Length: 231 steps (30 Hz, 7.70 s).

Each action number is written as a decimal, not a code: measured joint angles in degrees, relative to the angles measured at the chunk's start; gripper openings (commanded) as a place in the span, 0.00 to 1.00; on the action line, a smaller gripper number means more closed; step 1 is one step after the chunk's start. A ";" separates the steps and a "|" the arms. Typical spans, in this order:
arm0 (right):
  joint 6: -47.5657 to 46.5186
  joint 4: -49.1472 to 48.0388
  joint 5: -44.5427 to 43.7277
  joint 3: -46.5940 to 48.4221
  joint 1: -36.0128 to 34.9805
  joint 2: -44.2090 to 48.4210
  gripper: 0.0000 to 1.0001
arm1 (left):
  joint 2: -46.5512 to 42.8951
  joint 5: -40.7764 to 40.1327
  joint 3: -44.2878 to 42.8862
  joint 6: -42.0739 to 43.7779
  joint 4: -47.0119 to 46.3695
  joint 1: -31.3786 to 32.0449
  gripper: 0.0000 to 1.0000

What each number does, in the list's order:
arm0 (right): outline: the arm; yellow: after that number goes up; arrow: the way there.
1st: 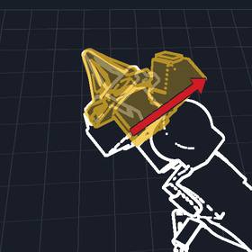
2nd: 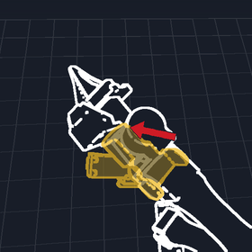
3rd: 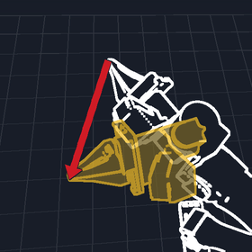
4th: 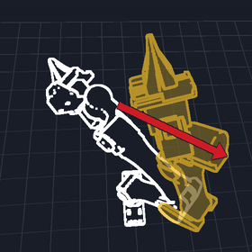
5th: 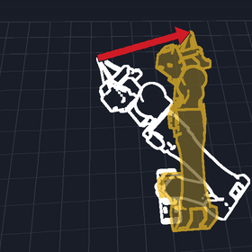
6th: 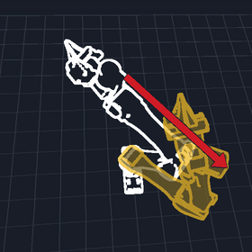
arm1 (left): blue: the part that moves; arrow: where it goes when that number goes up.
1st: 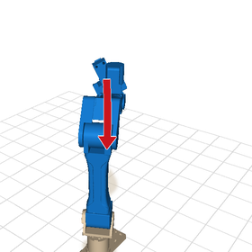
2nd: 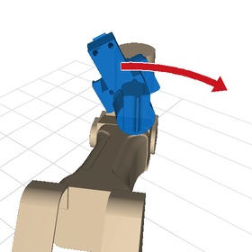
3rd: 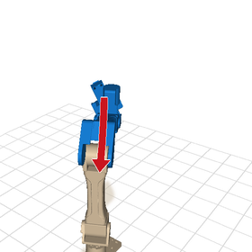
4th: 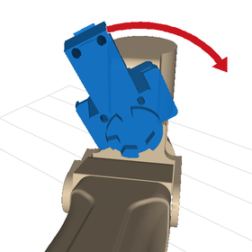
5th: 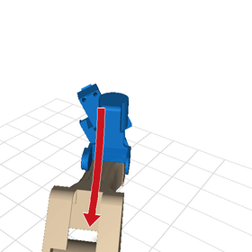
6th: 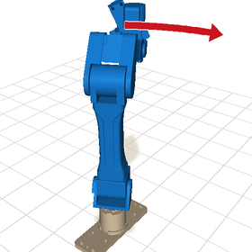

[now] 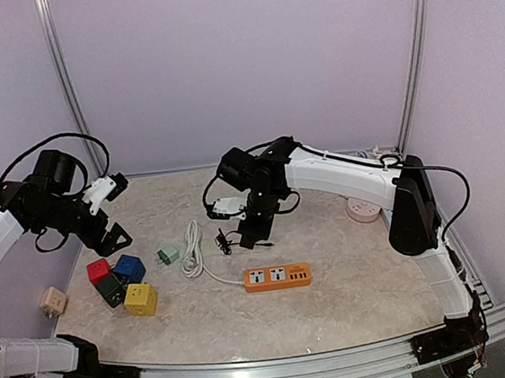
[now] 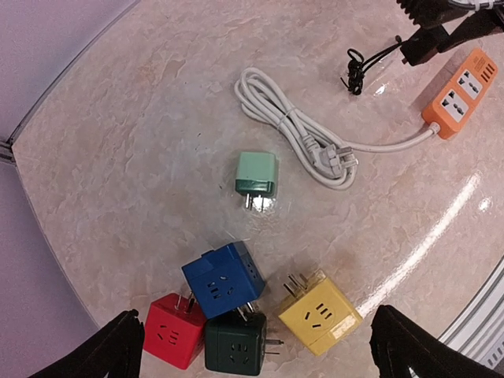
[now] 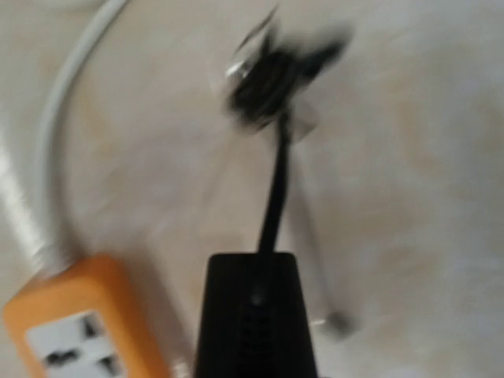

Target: Insert the plug

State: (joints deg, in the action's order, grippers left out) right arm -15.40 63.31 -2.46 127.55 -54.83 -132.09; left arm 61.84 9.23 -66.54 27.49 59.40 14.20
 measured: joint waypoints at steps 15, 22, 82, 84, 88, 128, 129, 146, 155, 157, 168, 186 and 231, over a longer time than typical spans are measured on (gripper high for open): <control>-6.49 9.46 4.94 -1.92 -3.41 0.00 0.00 | -0.13 0.04 0.11 -0.09 -0.66 -0.04 0.99; -7.80 10.16 1.90 0.13 -3.67 -1.36 0.00 | -0.52 0.20 0.11 -0.11 -0.66 -0.04 0.99; -4.98 12.37 0.07 0.20 -5.55 -1.18 0.00 | -1.11 0.37 0.11 -0.07 -0.68 -0.63 0.99; -4.85 12.33 0.13 0.11 -5.55 -1.18 0.00 | -1.11 0.37 0.11 -0.07 -0.68 -0.68 0.99; -4.52 12.02 -0.13 -0.66 -5.55 -0.74 0.00 | -1.11 0.37 0.11 -0.07 -0.68 -0.68 0.99; 2.03 5.18 -5.18 -13.11 -5.81 -0.74 1.00 | -1.66 0.42 0.61 0.90 -0.63 -1.31 0.99; 2.14 4.35 -5.18 -13.11 -5.84 0.09 1.00 | -1.57 0.44 0.61 1.07 -0.63 -1.31 0.99; 11.15 -28.76 -0.50 -38.62 -4.11 34.03 1.00 | 28.59 -3.74 -0.35 2.58 -8.46 0.87 0.97; 14.19 -34.99 0.50 -42.58 -3.28 35.15 1.00 | 37.09 -9.25 -6.27 2.82 -10.58 5.62 0.95; 14.40 -35.23 0.79 -42.75 -3.28 35.15 1.00 | 40.98 -9.99 -7.06 2.82 -11.89 6.80 0.93; 14.86 -36.33 0.85 -45.99 -3.28 35.15 1.00 | 48.78 -10.73 -7.13 2.75 -12.28 5.09 0.58; 16.39 -37.13 4.42 -46.01 -3.28 35.15 1.00 | 47.47 -6.62 -4.72 6.86 -16.46 6.25 0.65; 56.43 -66.99 13.42 -44.17 1.14 33.75 0.76 | 6.14 -3.89 -14.56 7.15 -5.55 23.50 0.00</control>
State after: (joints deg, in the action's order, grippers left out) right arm 41.04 -3.68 10.96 83.37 -53.69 -98.35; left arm 67.99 5.34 -81.10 34.63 53.84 37.69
